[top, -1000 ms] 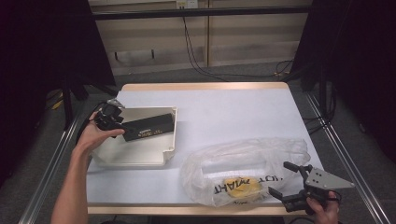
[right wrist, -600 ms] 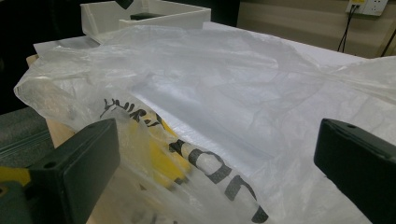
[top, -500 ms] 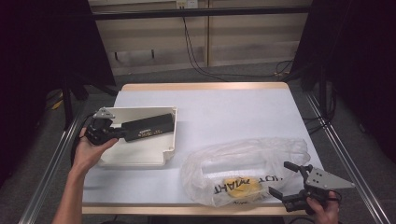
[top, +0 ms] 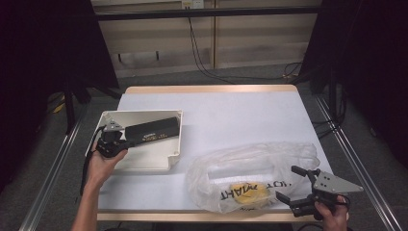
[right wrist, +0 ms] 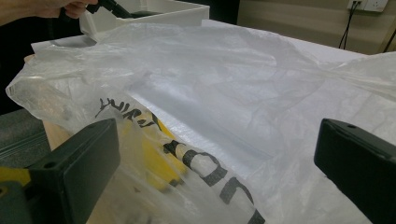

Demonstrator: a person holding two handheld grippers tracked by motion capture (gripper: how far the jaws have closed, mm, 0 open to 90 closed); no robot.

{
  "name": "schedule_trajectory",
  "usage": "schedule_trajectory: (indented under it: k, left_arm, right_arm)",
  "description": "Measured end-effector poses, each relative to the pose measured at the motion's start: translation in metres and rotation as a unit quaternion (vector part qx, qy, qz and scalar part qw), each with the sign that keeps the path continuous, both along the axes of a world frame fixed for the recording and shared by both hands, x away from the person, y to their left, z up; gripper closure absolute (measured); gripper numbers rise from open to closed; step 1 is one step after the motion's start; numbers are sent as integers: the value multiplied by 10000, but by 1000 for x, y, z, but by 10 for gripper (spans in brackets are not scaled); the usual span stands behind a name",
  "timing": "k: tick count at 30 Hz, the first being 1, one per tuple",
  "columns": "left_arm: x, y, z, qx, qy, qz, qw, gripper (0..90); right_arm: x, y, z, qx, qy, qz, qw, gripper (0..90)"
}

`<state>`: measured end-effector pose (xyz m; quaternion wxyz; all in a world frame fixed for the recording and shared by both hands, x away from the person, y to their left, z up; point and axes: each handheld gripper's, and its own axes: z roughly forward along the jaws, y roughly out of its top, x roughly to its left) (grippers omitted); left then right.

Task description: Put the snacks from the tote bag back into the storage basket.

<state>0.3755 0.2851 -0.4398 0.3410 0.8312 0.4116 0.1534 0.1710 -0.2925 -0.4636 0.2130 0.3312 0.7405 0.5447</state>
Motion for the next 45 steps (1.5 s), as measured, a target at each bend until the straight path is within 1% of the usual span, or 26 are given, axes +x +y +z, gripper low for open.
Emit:
schedule_trajectory:
  k: [3, 5, 6, 7, 8, 11, 12, 14, 15, 18, 19, 20, 22, 23, 27, 29, 31, 34, 35, 36, 37, 40, 41, 42, 44, 45]
  left_arm:
    - [6, -6, -4, 92, 49, 3, 9999, 900]
    - [10, -9, -6, 103, 6, 31, 9999, 900]
    - [11, -10, -6, 98, 69, -22, 9999, 900]
    - [14, -12, -8, 117, 81, 33, 9999, 900]
    - [15, -12, -9, 126, 95, -12, 9999, 900]
    - [19, -16, -13, 185, 174, -6, 9997, 900]
    - [21, -17, -14, 96, 121, 39, 9999, 900]
    - [24, -18, -14, 152, 101, 31, 9998, 900]
    - [25, -19, -15, 83, 132, 34, 9999, 900]
    - [28, -23, -17, 121, 121, 30, 9998, 900]
    - [29, -25, -17, 54, 124, 50, 9999, 900]
    - [30, -26, -16, 109, 97, 80, 9999, 900]
    - [32, -28, -17, 21, 76, 100, 9999, 900]
    - [34, -28, -18, 83, 102, 115, 9998, 900]
    - [36, -29, -21, 76, 71, 185, 9998, 900]
    - [37, -28, -22, 97, 116, 146, 9998, 900]
    - [39, -29, -23, 121, 89, 223, 9996, 900]
    - [43, -28, -23, 22, 77, 261, 9996, 900]
    - [44, -29, -24, -5, 122, 234, 9997, 900]
    - [44, -30, -23, 58, 177, 192, 9996, 900]
    - [45, -31, -25, 40, 94, 221, 9997, 900]
    - [47, -32, -27, 43, 128, 207, 9997, 900]
    - [47, -31, -27, -5, 136, 211, 9997, 900]
    - [47, -31, -27, -1, 81, 249, 9997, 900]
    - [48, -32, -27, -121, 107, 206, 9997, 900]
    - [48, -32, -27, -112, 139, 177, 9997, 900]
  right_arm:
    - [2, -1, -1, 23, 7, -23, 10000, 0]
    - [3, -2, -2, 4, 11, -6, 10000, 0]
    - [4, -3, -2, 28, -12, -18, 10000, 0]
    - [4, -3, -2, 27, 9, 26, 10000, 0]
    - [4, -4, -2, 20, 0, 14, 10000, 0]
    - [3, -3, -2, 39, 3, 4, 10000, 0]
    - [3, -3, -2, 36, 1, 9, 10000, 0]
    - [4, -3, -2, 26, 6, 26, 10000, 0]
    - [4, -2, -2, 31, 5, -5, 10000, 0]
    - [4, -2, -1, -3, -12, 39, 10000, 0]
    - [3, -2, -1, 1, -14, 42, 10000, 0]
    - [3, -2, -1, -3, -24, 28, 10000, 0]
    - [2, -3, -1, 0, -6, 20, 10000, 0]
    - [2, -3, -1, -2, -22, -1, 10000, 0]
    - [-1, -1, 1, -26, -63, 40, 10000, 0]
    - [-1, 0, 1, -38, -67, 65, 9999, 0]
    - [-1, 2, 1, -33, -60, 38, 10000, 0]
    - [0, 1, 0, -33, -28, 72, 10000, 0]
    - [0, 0, 0, -46, -40, 52, 10000, 0]
    - [1, 1, 0, -44, -46, 39, 10000, 0]
    - [1, 1, 0, -47, -45, 38, 10000, 0]
    - [0, 1, 0, -36, -46, 53, 10000, 0]
    - [0, 1, 0, -43, -40, 62, 10000, 0]
    - [-1, 1, 1, -45, -27, 90, 9999, 0]
    - [-1, 1, 1, -34, -48, 66, 10000, 0]
    - [-1, 0, 1, -35, -46, 56, 10000, 0]
